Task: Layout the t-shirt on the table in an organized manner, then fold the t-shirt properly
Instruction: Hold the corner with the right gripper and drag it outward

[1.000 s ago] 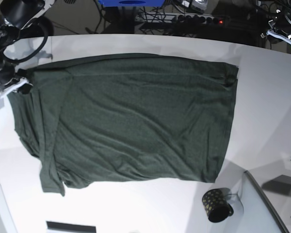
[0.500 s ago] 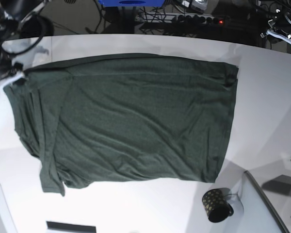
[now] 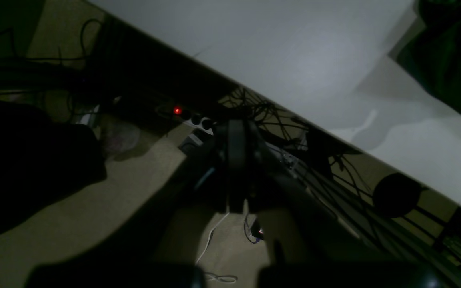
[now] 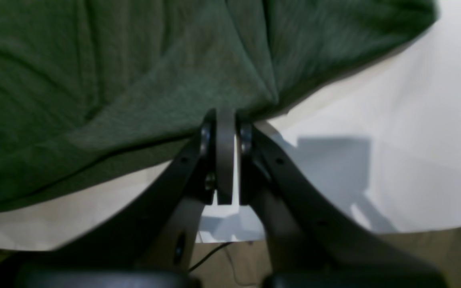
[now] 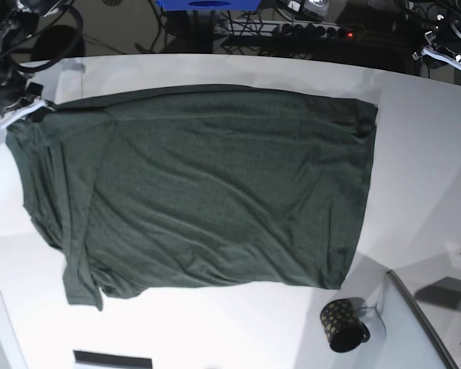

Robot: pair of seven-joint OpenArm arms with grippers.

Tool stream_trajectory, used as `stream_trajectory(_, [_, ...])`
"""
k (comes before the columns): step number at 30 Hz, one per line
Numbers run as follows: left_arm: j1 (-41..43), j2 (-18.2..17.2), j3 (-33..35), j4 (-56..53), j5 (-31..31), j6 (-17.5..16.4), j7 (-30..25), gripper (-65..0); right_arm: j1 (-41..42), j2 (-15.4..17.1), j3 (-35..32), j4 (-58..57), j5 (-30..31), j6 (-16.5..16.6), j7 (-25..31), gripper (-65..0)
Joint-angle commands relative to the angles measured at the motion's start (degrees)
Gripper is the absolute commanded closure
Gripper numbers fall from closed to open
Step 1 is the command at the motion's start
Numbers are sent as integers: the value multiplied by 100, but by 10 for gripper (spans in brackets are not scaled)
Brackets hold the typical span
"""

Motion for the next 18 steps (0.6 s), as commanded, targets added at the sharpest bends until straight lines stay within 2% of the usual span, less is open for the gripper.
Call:
stream_trajectory(1, [38, -97, -40, 72, -70, -45, -87, 0, 9, -3, 33, 152, 62, -25, 80, -8])
stream_trajectory(6, [20, -97, -13, 72, -70, -45, -87, 0, 115, -21, 412, -68, 26, -42, 80, -8])
stream_trajectory(11, [20, -97, -13, 72, -70, -45, -87, 0, 150, 85, 394, -455, 26, -42, 388, -8])
stream_trajectory(18, [29, -97, -13, 72, -70, -45, -87, 0, 238, 102, 376, -622, 18, -42, 432, -8])
